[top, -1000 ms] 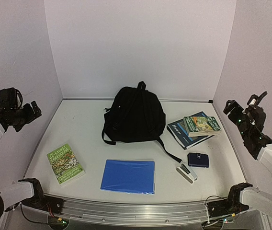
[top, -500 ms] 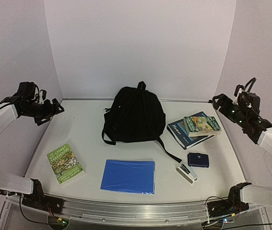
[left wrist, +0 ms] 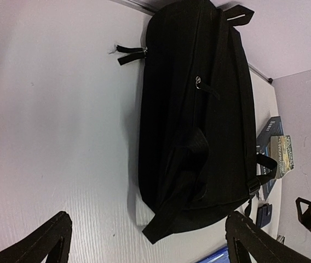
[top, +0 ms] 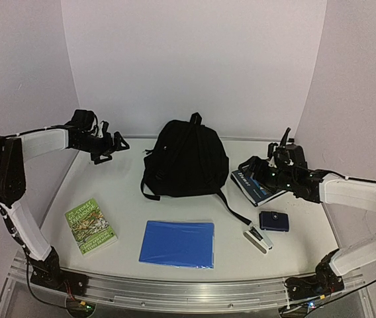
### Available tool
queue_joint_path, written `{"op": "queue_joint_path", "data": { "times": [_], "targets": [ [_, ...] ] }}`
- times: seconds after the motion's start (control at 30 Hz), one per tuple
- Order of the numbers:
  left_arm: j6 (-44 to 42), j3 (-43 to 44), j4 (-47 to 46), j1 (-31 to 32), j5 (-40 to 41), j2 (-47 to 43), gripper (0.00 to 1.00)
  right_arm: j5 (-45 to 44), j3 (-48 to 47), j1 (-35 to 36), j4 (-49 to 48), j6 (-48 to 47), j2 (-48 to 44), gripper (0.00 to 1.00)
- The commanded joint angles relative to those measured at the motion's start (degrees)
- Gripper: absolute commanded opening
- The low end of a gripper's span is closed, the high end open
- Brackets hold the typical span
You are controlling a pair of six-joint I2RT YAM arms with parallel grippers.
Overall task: Pack the student bag
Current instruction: Adjust the student bag at the center of the board.
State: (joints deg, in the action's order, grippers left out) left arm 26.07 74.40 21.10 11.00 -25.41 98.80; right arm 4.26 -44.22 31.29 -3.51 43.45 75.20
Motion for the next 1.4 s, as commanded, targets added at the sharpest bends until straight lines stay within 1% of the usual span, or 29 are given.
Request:
{"op": "queue_joint_path", "data": {
  "times": [0.0,0.07,0.17,0.27,0.37,0.47,0.5,0.57,0.6,0.67,0.7,0.77,0.8,0.83,0.9,0.97,1.07,1.17,1.27,1.37],
  "targets": [
    [2.29,6.49,-9.17,0.79,-7.93,9.55,0.98,-0.49,0.97,2.70,-5.71,3.60,-0.50,0.90],
    [2.51,8.99,-10.79,1.80,-9.83,13.79,0.98,-0.75,2.10,3.21,-5.57,3.94,-1.53,0.90],
    [2.03,13.35,-10.90,3.46,-10.19,18.96,0.98,-1.03,4.03,3.38,-5.06,4.19,-3.22,0.89],
    [3.08,14.69,-12.75,4.74,-11.34,22.43,0.98,-1.56,5.23,3.54,-4.58,4.26,-4.45,0.89],
    [4.13,15.91,-14.36,5.43,-11.73,25.25,0.97,-1.55,5.47,3.59,-4.20,4.27,-4.61,0.86],
    [4.54,17.00,-15.17,5.95,-11.29,27.59,0.94,-0.86,5.14,3.87,-4.05,3.96,-4.22,0.84],
    [4.87,17.01,-15.86,5.96,-11.33,28.10,0.90,-0.86,5.01,4.06,-4.05,3.77,-4.06,0.82],
    [5.95,16.64,-17.50,6.02,-11.87,29.08,0.82,-0.80,4.84,4.37,-3.96,3.53,-3.63,0.80],
    [6.35,16.23,-18.39,6.17,-12.13,29.21,0.76,-0.82,4.71,4.50,-3.91,3.50,-3.40,0.79],
    [7.01,15.19,-20.08,6.45,-12.29,29.08,0.57,-0.79,4.64,4.78,-3.83,3.55,-2.58,0.78],
    [7.33,14.56,-20.70,6.61,-12.18,28.82,0.48,-0.73,4.60,4.98,-3.79,3.63,-2.16,0.77],
    [8.63,12.76,-22.15,6.70,-11.66,27.49,0.25,-0.54,4.32,5.26,-3.78,3.59,-1.18,0.74],
    [9.37,10.68,-24.59,6.71,-11.10,26.40,0.17,-0.45,4.00,5.35,-3.78,3.50,-0.64,0.72],
    [10.23,8.11,-27.03,6.69,-10.38,25.17,0.12,-0.32,3.63,5.44,-3.78,3.40,-0.09,0.70],
    [12.22,2.80,-31.19,6.76,-8.99,21.54,0.03,0.07,2.83,5.55,-3.80,3.23,1.37,0.67],
    [14.46,-2.65,-34.06,6.90,-6.79,17.61,0.00,0.41,1.73,5.87,-3.94,3.04,2.96,0.65],
    [18.92,-14.09,-39.67,7.17,-2.43,10.85,0.00,0.75,-0.01,6.74,-4.51,2.78,5.90,0.62],
    [24.48,-22.05,-42.23,8.08,0.64,4.48,0.00,2.03,-1.65,7.57,-6.39,3.15,9.54,0.60],
    [27.66,-26.78,-42.15,11.41,4.65,-1.49,0.00,4.02,-3.12,8.58,-9.26,4.07,13.86,0.60],
    [29.83,-28.45,-39.77,15.55,9.07,-6.38,0.00,5.77,-5.24,9.96,-11.61,5.37,18.76,0.58]
  ]
}}
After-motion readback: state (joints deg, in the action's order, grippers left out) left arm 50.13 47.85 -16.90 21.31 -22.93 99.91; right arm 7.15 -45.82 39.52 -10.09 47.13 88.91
